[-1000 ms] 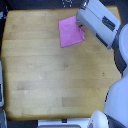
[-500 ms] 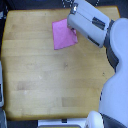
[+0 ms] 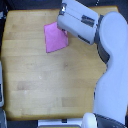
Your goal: Folding a cloth
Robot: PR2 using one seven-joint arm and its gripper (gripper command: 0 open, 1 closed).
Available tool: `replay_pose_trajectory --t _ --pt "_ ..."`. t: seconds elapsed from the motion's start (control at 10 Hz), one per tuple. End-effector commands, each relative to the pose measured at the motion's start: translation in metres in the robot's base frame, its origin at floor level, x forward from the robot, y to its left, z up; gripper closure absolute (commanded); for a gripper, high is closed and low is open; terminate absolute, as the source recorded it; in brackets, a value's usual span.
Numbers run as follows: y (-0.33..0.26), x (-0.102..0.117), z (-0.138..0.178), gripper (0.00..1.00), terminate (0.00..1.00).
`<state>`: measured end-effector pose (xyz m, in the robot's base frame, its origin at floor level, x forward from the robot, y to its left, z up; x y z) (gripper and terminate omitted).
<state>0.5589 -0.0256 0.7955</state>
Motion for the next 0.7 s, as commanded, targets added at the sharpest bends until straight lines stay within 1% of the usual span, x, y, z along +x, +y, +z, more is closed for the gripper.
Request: replay_pose_trajectory --t 0.0,0.1,0.2,0.3,0.4,0.5,0.6 --pt "0.106 -0.005 0.015 1.00 0.00" --pt "0.113 -0.008 0.012 1.00 0.00" --pt "0.129 -0.016 0.001 1.00 0.00" --pt "0.134 -0.022 -0.007 1.00 0.00" --pt "0.130 -0.030 -0.023 1.00 0.00" --pt "0.124 -0.029 -0.037 1.00 0.00" --pt "0.125 -0.028 -0.040 1.00 0.00"
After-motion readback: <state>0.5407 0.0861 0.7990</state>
